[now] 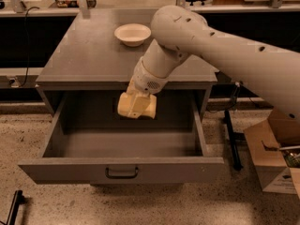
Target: Place sponge into top drawer
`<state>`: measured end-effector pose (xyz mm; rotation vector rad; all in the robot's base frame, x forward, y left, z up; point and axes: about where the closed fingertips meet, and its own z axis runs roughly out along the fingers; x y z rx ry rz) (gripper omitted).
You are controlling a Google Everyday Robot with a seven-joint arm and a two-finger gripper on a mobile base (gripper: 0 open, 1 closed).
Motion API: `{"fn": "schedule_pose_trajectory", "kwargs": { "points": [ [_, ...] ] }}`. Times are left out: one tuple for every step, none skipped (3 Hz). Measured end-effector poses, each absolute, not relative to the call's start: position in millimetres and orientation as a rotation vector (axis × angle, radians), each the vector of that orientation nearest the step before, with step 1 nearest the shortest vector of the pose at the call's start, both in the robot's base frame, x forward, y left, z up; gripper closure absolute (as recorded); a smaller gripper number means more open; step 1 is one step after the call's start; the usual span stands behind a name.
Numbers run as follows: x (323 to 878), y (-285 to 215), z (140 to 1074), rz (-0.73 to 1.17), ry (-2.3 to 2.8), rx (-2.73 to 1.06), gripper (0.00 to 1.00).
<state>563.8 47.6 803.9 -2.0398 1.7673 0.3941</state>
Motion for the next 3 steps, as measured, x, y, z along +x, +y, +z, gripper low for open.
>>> {"fn": "schedule_pose_trajectory", "kwargs": {
  "points": [
    [567.1,52.2,796.9,0.382,1.790,-2.055,1.00],
    [569.5,57.1,755.9,0.420,1.820,-2.048,1.00],
    [573.3,59.9,710.5,0.414,1.825,-2.007,0.82]
  ]
}}
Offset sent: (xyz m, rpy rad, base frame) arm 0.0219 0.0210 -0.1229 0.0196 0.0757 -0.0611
